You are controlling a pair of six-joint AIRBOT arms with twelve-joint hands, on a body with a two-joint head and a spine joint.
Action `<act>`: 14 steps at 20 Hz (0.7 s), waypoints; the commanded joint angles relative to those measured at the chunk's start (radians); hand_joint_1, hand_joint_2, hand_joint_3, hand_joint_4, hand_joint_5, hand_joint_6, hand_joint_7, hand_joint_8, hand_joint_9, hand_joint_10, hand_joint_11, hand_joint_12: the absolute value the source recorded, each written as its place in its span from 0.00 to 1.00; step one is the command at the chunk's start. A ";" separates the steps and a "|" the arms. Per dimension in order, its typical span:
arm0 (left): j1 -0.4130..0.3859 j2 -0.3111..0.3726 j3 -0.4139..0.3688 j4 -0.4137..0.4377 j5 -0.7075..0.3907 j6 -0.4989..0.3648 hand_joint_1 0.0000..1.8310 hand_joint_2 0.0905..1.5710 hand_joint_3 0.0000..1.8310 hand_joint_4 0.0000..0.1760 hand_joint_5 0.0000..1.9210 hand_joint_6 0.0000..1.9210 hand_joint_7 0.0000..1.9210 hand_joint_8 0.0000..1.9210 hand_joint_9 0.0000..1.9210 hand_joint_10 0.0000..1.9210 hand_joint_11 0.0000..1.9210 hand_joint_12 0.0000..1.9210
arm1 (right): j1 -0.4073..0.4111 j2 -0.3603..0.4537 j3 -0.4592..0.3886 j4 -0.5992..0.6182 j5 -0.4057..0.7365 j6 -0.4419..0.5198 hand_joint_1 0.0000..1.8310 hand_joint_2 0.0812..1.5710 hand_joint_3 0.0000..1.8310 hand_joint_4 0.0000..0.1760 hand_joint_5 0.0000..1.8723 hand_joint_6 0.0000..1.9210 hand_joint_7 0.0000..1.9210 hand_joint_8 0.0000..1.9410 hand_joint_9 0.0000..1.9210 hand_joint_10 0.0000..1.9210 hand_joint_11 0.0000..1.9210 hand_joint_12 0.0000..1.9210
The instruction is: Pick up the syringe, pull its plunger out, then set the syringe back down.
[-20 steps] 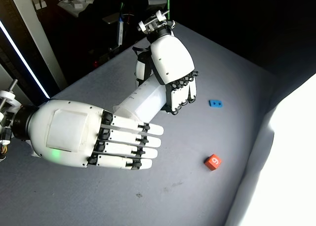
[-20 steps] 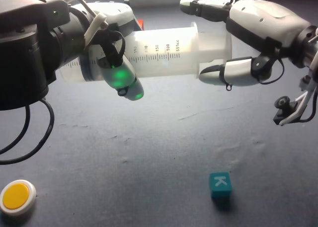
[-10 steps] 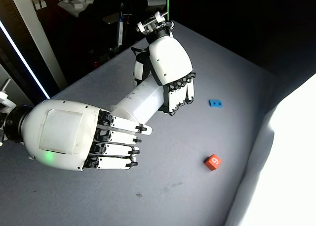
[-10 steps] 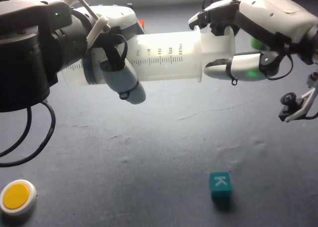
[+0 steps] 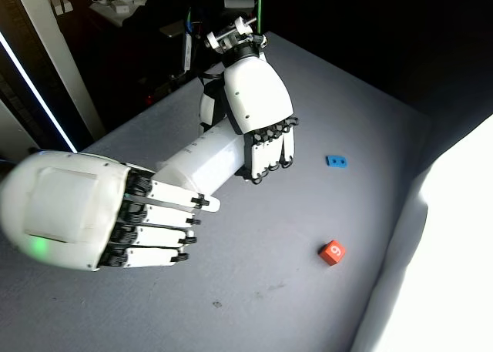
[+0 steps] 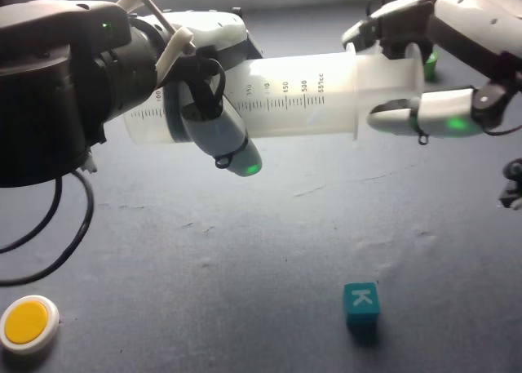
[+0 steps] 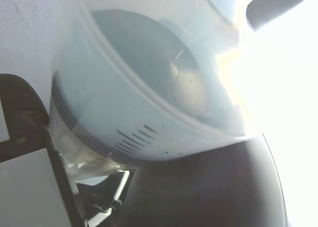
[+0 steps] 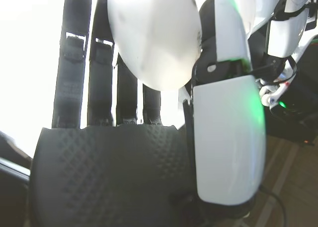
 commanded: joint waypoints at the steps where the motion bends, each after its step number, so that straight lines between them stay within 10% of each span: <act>1: -0.019 0.012 0.011 0.077 -0.055 0.012 0.73 0.76 0.00 0.00 0.37 0.69 0.42 0.67 0.37 0.76 0.23 0.74 | -0.008 0.029 0.004 -0.017 0.085 -0.012 0.75 0.70 0.00 0.00 0.49 0.59 0.51 0.49 0.46 0.58 0.37 0.41; 14: -0.019 0.012 0.010 0.080 -0.059 0.012 0.73 0.75 0.00 0.00 0.39 0.65 0.43 0.65 0.38 0.76 0.22 0.75 | -0.054 0.197 -0.019 0.017 0.087 0.014 0.75 0.70 0.00 0.00 0.49 0.61 0.51 0.49 0.46 0.55 0.37 0.40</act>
